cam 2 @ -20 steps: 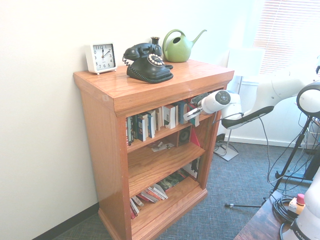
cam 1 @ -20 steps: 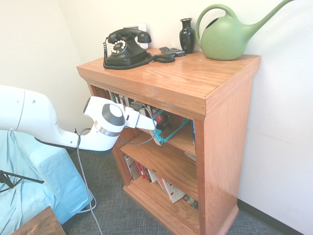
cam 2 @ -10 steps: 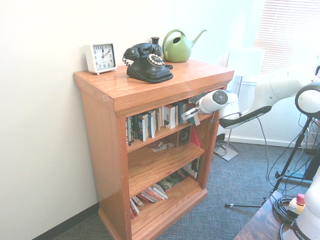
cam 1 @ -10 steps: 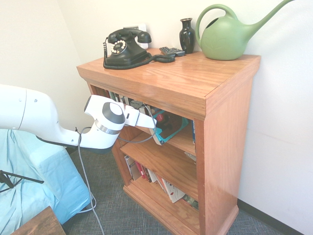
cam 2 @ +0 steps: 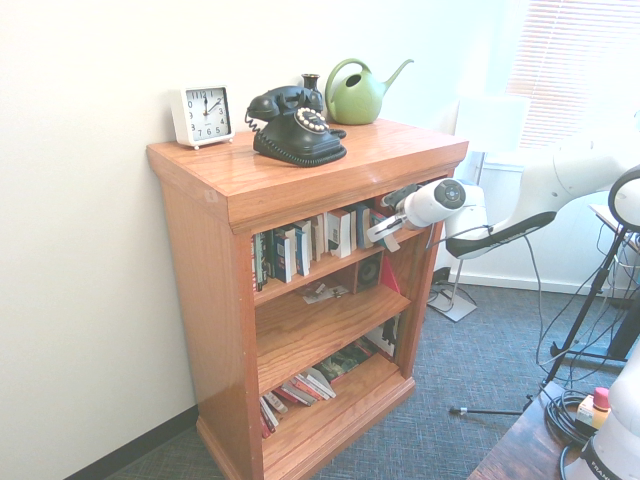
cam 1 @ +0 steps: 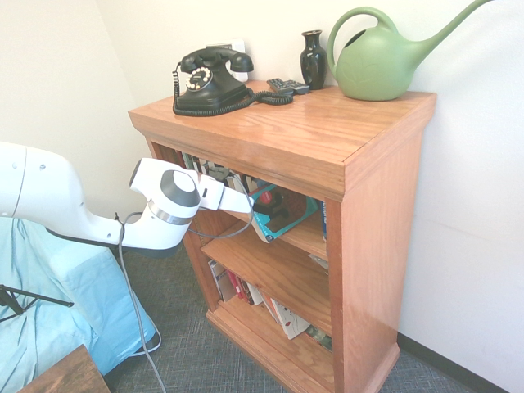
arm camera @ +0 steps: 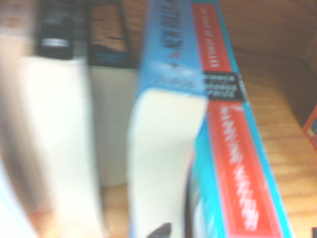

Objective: Organize the shelf

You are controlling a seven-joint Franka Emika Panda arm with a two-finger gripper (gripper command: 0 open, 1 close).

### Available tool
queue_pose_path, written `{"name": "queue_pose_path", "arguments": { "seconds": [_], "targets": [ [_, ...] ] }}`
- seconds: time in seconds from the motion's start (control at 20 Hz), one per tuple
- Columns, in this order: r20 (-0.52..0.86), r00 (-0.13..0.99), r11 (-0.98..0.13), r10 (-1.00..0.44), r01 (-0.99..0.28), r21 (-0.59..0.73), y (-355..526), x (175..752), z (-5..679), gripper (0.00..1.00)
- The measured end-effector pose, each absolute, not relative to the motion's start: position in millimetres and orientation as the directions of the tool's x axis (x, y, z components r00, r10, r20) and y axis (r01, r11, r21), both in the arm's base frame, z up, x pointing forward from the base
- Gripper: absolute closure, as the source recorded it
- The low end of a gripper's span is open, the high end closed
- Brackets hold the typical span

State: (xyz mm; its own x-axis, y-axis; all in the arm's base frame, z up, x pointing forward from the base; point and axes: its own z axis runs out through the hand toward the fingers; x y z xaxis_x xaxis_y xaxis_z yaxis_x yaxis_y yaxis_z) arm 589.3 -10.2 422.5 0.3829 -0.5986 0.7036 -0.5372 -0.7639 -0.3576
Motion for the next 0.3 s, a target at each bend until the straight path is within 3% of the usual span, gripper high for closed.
{"name": "queue_pose_path", "arguments": {
  "seconds": [0.3],
  "targets": [
    [0.690,0.401,-0.769,-0.602,-0.524,-0.366,2.8,540.2,429.4,0.00]
  ]
}}
